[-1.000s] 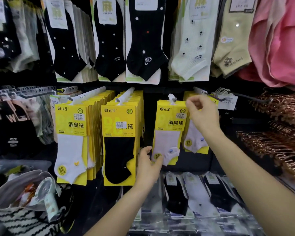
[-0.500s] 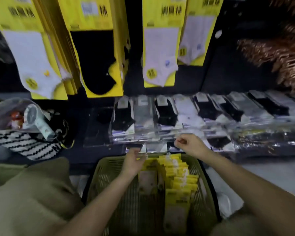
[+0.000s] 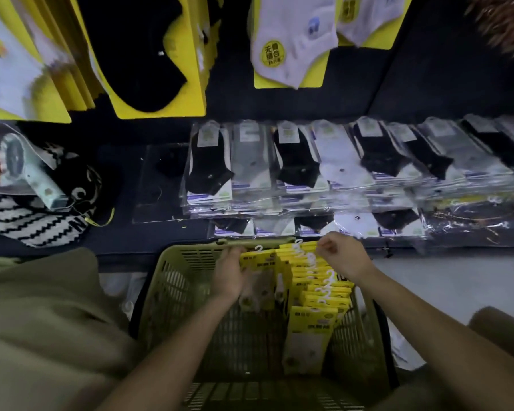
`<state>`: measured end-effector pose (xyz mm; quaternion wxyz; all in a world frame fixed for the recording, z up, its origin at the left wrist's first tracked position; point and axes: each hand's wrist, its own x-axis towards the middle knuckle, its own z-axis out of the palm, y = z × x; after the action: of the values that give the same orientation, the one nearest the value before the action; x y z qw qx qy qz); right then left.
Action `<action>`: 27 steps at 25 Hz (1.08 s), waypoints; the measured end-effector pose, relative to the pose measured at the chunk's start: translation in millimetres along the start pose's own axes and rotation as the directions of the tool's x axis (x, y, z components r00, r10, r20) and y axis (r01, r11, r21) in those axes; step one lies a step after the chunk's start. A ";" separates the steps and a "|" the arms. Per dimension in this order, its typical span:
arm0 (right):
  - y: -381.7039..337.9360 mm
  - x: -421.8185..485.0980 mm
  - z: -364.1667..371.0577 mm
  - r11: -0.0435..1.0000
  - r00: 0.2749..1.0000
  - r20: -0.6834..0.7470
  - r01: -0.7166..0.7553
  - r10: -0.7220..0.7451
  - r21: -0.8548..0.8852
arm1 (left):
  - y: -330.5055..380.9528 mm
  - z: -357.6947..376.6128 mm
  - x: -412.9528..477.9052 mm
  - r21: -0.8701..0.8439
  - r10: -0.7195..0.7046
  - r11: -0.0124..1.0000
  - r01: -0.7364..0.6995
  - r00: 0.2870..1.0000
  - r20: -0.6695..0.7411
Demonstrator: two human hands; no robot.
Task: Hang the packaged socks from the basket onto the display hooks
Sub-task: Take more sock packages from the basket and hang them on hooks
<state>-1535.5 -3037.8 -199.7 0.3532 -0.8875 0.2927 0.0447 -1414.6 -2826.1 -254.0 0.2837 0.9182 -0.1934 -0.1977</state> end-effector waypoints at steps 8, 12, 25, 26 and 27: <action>20.4 -27.9 0.7 0.989 0.981 0.189 -0.020 0.048 -0.147 | -19.5 -41.9 -12.2 0.039 -0.109 0.993 0.111 0.993 -0.051; 22.4 -37.4 -7.2 0.921 0.953 0.278 -0.005 0.123 -0.389 | 0.2 -78.2 -36.9 0.084 -0.029 0.996 0.030 0.999 -0.013; 30.3 -57.3 1.6 0.796 0.947 0.303 0.098 0.110 -0.597 | 44.6 23.7 -107.3 -0.103 0.173 0.983 -0.153 0.957 0.231; 33.1 -59.3 3.1 0.785 0.951 0.296 0.112 0.094 -0.610 | 41.7 34.8 -107.6 -0.123 0.165 0.983 -0.139 0.958 0.235; 36.1 -61.1 5.0 0.774 0.952 0.295 0.128 0.079 -0.620 | 38.9 44.4 -107.0 -0.149 0.146 0.982 -0.112 0.961 0.234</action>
<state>-1605.1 -3025.6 -207.6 0.0761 -0.9401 0.1908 0.2721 -1535.7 -2825.5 -237.4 0.3311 0.8511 -0.2726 -0.3026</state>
